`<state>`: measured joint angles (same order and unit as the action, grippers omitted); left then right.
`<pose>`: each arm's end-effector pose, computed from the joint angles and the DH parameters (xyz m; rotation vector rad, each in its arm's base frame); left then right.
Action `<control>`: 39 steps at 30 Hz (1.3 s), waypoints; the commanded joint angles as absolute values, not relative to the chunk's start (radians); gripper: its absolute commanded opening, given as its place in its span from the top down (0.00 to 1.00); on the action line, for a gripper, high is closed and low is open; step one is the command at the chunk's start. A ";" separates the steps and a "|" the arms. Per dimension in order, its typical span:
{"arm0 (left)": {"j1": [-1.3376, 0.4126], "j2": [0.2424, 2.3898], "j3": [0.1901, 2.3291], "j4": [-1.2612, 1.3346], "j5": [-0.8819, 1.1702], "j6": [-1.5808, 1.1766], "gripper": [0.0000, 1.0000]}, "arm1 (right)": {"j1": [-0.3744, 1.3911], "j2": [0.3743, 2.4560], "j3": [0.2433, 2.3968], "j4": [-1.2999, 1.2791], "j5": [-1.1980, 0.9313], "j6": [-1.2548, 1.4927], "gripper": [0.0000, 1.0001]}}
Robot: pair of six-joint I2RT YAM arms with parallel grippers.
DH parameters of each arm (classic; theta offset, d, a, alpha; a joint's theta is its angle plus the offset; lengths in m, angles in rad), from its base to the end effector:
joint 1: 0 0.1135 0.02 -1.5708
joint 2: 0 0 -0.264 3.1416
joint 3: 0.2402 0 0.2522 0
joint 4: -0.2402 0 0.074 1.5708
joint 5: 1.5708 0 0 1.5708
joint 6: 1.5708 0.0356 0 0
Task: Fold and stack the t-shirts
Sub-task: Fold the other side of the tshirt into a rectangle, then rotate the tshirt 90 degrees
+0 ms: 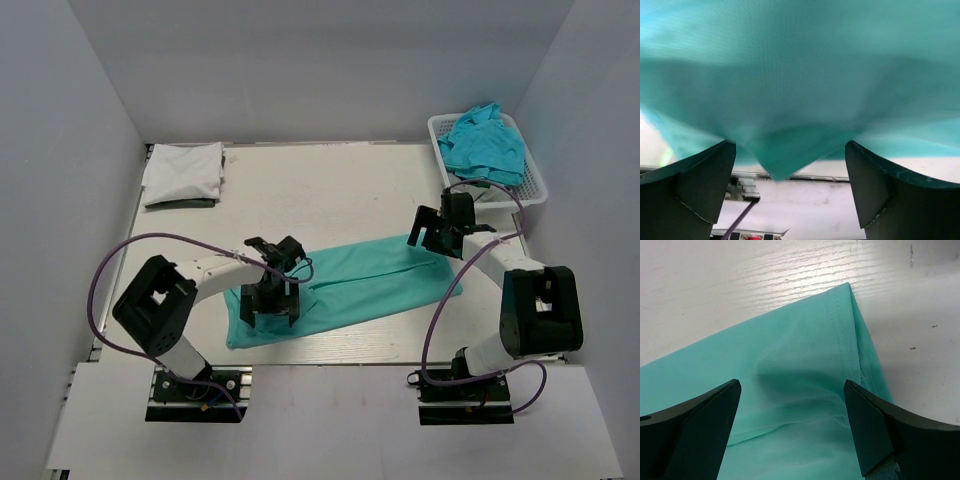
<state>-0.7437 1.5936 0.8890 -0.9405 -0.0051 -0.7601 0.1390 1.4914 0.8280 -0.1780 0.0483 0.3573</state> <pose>0.1792 -0.1646 0.1552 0.0250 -3.0896 -0.0842 0.2993 0.0401 0.1914 0.2856 2.4010 0.1701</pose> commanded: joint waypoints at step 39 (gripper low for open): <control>-0.351 2.637 2.351 -0.824 0.020 -0.350 0.00 | 0.385 1.448 0.693 -0.472 -0.264 0.301 0.10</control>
<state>-0.3630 2.4519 2.1784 -1.0023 0.0292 -0.5564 0.3363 1.4597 0.7364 -0.2752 -0.1761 0.3061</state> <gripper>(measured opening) 0.998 0.896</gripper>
